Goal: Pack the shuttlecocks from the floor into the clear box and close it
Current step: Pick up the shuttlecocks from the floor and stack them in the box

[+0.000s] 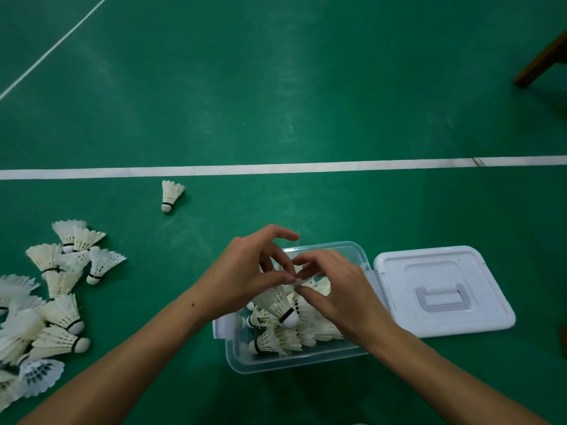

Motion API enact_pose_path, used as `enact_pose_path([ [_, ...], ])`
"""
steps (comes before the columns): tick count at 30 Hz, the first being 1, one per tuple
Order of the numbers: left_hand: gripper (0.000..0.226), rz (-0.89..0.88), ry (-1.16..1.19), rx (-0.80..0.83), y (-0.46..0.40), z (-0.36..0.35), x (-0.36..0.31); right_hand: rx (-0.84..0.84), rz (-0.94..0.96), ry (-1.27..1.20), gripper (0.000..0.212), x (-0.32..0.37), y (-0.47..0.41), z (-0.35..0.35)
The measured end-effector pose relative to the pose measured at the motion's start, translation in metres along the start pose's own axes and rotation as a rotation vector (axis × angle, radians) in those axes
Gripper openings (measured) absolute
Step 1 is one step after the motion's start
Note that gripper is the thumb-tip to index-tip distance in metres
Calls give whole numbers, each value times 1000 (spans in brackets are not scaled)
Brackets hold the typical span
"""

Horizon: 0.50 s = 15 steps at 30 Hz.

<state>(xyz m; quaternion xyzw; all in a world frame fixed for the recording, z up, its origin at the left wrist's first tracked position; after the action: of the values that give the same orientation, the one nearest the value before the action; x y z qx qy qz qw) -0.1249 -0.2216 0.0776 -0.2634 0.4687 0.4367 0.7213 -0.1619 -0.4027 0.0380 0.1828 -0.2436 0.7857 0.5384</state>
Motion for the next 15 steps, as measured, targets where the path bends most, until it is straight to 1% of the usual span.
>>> enact_pose_path([
  [3,53,-40,-8,-62,4,4,-1,-64,12,76,37,-2,4,5],
  [4,54,-53,-18,-104,7,8,1,-89,-16,91,37,-6,5,8],
  [7,55,-45,-18,-237,17,24,10,-147,-183,95,34,-27,13,16],
  [10,49,-40,-50,-302,28,37,21,-151,-266,116,27,-43,17,15],
  [15,38,-35,-93,-351,35,43,27,-90,-306,32,25,-46,9,-3],
])
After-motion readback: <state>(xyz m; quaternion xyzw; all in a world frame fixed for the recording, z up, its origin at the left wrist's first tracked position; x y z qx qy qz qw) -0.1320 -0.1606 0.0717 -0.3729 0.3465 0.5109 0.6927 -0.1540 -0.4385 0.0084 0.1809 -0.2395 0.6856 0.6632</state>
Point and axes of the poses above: each hand's wrist, its own y-axis away from the middle knuckle, its own z-axis out of the back of the hand, x = y × z, the point moved 4 cm from there along -y, towards the middle knuckle, and after that the axes turned 10 degrees about y, right-handed, at the moved point
